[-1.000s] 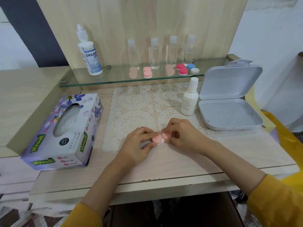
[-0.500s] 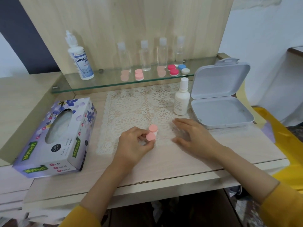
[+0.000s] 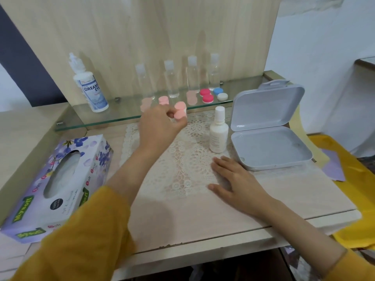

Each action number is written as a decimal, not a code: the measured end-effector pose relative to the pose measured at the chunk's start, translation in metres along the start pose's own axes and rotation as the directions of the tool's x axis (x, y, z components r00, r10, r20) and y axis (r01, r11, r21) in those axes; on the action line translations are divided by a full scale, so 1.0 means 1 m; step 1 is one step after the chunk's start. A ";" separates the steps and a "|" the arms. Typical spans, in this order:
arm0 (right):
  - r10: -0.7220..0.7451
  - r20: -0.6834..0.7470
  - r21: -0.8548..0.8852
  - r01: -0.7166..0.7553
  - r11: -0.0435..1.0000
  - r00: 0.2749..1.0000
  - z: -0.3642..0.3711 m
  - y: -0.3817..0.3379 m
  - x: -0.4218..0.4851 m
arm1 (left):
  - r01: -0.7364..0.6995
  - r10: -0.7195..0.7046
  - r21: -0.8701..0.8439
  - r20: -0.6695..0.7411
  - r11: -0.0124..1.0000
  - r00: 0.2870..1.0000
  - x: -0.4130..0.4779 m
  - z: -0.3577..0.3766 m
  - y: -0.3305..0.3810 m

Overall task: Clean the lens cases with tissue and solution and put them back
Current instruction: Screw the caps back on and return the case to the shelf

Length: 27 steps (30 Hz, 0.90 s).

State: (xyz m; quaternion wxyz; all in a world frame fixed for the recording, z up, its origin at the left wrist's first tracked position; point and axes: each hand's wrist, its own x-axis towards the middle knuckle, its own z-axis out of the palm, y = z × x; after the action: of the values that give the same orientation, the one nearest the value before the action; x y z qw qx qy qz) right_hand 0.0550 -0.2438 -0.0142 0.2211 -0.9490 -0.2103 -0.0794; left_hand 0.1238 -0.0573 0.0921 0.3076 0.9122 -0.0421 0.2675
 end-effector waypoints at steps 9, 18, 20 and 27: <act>-0.022 -0.023 0.039 0.023 0.999 0.999 0.003 0.003 0.001 | 0.018 -0.049 0.303 0.094 0.953 0.994 0.065 0.017 0.005; -0.022 -0.032 0.022 0.023 0.999 0.999 0.006 0.004 0.001 | -0.044 -0.006 0.407 0.120 0.912 0.993 0.071 0.027 -0.002; -0.023 -0.032 0.033 0.024 0.999 0.999 0.005 0.004 0.002 | -0.042 -0.008 0.416 0.119 0.908 0.993 0.071 0.028 -0.004; -0.036 -0.040 0.032 0.037 0.999 0.999 0.007 0.005 0.002 | -0.090 0.051 0.405 0.106 0.910 0.993 0.074 0.026 -0.007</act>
State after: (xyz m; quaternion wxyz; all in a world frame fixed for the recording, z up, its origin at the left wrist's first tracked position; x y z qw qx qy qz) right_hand 0.0591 -0.2441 -0.0215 0.2395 -0.9395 -0.2243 -0.0987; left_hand 0.2010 -0.0603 0.1090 0.0981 0.9656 -0.0323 0.2386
